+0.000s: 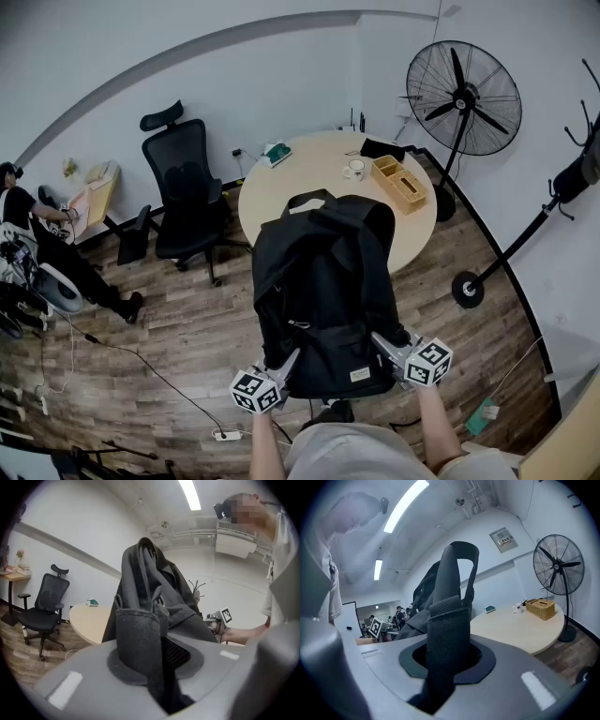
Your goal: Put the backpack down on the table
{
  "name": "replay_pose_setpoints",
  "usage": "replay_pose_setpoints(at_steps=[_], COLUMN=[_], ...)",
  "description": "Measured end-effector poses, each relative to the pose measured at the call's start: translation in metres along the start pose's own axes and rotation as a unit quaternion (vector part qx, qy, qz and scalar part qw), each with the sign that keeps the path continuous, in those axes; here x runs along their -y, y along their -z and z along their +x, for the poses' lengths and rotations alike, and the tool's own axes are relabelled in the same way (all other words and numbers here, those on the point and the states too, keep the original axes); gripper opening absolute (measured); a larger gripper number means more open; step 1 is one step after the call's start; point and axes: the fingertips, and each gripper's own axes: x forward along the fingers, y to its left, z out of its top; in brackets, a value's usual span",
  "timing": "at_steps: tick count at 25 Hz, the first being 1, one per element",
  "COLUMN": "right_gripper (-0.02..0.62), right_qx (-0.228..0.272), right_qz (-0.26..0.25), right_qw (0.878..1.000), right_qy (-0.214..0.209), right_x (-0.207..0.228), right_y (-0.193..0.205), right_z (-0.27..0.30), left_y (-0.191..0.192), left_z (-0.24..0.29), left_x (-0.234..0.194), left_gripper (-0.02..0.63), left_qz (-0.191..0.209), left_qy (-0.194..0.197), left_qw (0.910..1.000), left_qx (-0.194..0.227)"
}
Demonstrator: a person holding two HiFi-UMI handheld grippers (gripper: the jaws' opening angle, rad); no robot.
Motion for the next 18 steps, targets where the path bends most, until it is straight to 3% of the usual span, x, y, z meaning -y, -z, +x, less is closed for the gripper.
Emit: replay_pose_setpoints(at_steps=[10,18], right_gripper=[0.080,0.081], right_qx=[-0.010,-0.043], right_qz=[-0.018,-0.010], right_qw=[1.000,0.998], right_qy=[-0.020,-0.038], right_x=[0.035,0.043], right_y=[-0.001,-0.020], right_z=[0.039,0.095], left_y=[0.000,-0.021], left_z=[0.028,0.025], left_x=[-0.030,-0.069], left_gripper=[0.140,0.140], left_qz=[0.015,-0.011], left_qy=[-0.027,-0.055], left_qw=[0.9995,0.9984], left_qx=[0.006,0.000])
